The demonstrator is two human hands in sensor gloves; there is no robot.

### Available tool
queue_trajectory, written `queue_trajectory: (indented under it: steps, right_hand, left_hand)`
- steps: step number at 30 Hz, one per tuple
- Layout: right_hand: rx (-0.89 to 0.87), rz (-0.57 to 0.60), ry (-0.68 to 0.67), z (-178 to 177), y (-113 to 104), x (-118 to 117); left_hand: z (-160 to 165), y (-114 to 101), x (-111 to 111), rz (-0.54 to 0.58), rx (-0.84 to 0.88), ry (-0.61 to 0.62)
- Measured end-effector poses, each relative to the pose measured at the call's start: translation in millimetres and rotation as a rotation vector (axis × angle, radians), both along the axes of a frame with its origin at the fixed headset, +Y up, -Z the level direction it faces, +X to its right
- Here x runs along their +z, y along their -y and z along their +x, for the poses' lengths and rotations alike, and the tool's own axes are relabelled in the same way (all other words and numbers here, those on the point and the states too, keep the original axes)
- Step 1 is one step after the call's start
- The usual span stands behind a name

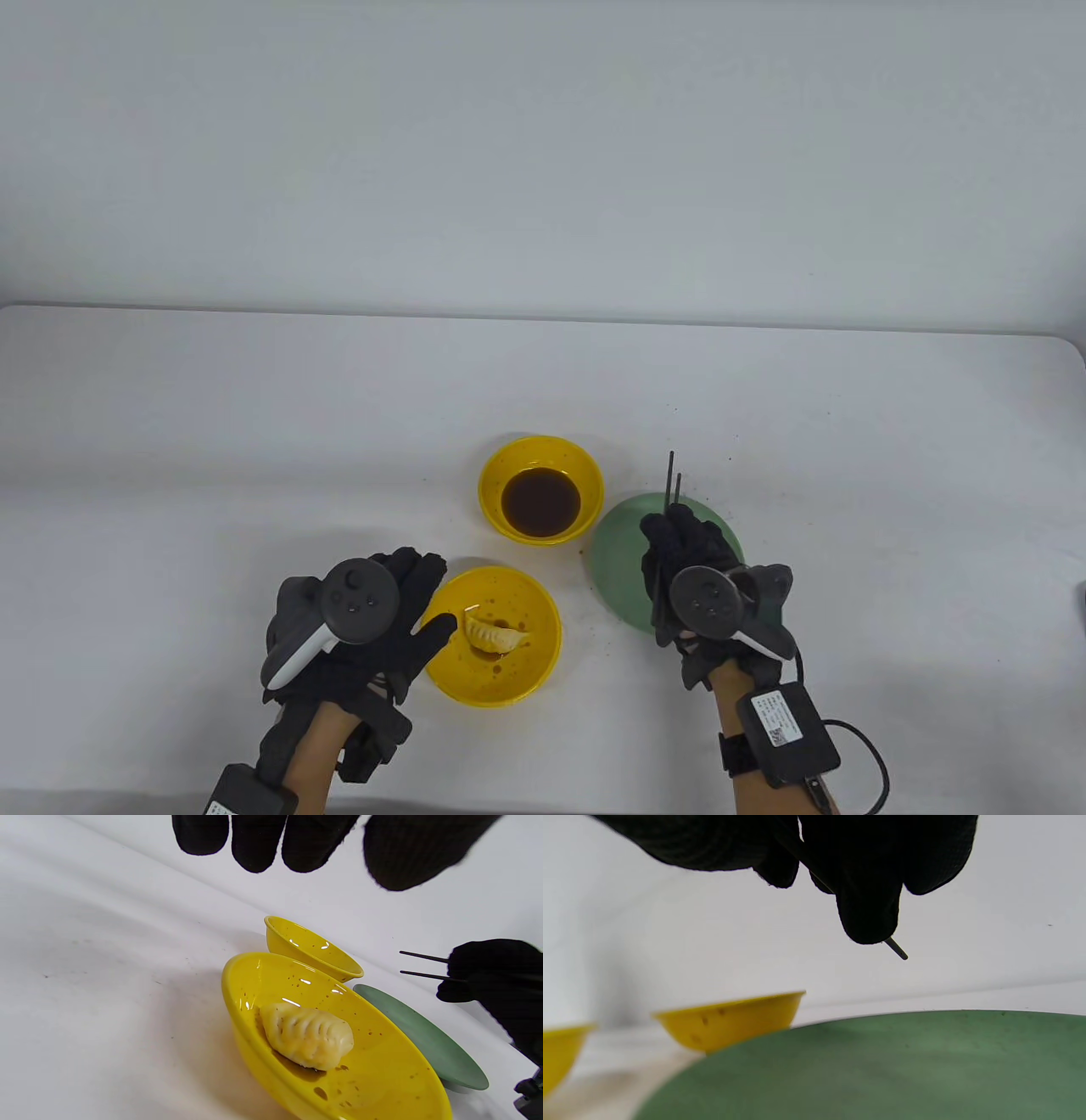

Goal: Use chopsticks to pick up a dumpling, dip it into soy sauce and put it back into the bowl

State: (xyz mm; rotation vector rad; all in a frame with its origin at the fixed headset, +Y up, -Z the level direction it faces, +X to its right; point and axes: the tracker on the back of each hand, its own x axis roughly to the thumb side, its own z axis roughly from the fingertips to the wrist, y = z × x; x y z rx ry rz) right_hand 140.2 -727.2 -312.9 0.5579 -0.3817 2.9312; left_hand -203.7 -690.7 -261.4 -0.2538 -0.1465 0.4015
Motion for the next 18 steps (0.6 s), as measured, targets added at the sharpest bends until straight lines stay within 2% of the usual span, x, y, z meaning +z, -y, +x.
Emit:
queue_trajectory:
  steps: [4, 8, 18]
  right_hand:
    - [0.309, -0.050, 0.023, -24, 17, -2]
    - [0.461, -0.116, 0.070, -28, 29, -5]
    - [0.446, -0.278, 0.093, -21, 43, -11]
  left_hand:
    - [0, 0, 0, 0.002, -0.003, 0.002]
    - [0, 0, 0, 0.002, -0.005, 0.001]
    - [1, 0, 1, 0.006, -0.005, 0.005]
